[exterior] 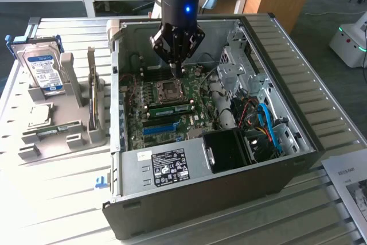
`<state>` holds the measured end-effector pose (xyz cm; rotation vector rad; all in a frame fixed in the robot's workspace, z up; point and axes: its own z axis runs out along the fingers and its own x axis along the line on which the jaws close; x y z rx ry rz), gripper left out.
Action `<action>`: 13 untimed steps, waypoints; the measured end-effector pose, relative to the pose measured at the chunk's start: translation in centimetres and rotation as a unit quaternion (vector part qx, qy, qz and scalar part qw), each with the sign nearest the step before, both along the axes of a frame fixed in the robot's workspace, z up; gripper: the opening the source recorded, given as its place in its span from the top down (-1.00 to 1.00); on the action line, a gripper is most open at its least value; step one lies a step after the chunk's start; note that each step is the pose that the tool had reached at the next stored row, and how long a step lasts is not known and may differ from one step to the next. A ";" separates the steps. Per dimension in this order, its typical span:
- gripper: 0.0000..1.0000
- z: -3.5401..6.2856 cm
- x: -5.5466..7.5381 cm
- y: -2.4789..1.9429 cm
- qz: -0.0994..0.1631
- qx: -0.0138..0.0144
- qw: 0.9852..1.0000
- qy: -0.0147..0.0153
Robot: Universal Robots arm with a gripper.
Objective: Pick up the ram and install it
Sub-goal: 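Press down the ram until it locks into place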
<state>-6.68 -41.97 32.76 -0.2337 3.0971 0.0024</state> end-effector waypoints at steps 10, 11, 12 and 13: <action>0.80 0.00 0.0 0.00 -0.050 0.000 0.999 0.000; 0.80 0.00 0.0 0.00 -0.055 0.000 0.999 0.000; 0.80 0.00 0.0 0.00 -0.059 0.000 0.998 0.000; 0.80 0.00 0.0 0.00 -0.063 0.000 0.998 0.000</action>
